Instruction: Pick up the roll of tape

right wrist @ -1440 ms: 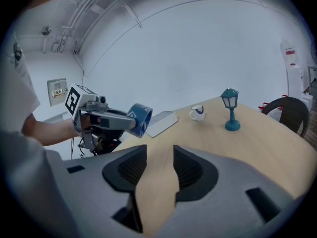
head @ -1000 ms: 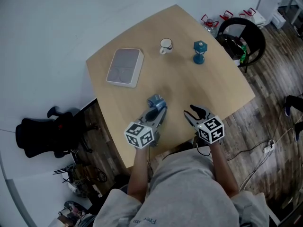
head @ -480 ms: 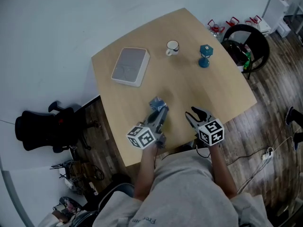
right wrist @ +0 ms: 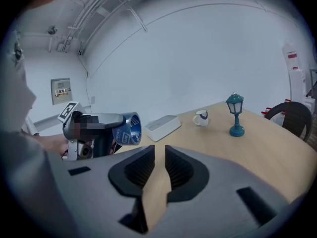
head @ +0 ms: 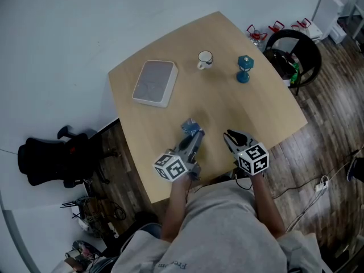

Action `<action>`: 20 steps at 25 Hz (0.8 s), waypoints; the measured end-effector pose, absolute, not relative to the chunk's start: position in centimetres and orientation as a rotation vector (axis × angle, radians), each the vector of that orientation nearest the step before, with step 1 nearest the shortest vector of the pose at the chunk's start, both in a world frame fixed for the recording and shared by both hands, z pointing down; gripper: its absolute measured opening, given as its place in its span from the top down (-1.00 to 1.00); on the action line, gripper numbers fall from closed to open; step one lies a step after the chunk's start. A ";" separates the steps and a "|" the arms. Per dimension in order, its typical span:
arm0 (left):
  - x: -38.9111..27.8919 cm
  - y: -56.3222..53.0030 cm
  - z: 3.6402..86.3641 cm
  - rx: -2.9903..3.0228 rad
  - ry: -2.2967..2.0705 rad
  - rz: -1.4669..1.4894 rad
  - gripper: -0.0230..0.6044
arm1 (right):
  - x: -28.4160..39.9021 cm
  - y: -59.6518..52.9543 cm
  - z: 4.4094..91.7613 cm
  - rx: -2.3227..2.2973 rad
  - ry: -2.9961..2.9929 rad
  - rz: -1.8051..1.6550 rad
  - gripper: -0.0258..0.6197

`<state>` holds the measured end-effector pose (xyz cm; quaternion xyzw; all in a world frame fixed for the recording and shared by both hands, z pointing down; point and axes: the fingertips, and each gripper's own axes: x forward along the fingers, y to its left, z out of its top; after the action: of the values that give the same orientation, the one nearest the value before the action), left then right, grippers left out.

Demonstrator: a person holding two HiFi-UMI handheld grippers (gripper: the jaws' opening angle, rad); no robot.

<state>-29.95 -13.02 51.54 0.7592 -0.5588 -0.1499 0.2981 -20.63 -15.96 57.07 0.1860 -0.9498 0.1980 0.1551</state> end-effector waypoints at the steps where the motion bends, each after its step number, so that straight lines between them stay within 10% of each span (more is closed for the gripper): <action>1: -29.9 -13.1 51.5 2.019 -1.481 -0.398 0.80 | -20.7 -15.9 57.0 0.534 -2.722 0.566 0.73; 20: -27.5 -12.0 52.9 2.030 -1.461 -0.313 0.80 | -19.2 -15.1 57.5 0.566 -2.714 0.583 0.91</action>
<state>-27.50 -11.96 52.85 0.7669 -0.5520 -0.1181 0.3053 -19.24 -15.11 57.46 0.1973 -0.9466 0.2032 0.1537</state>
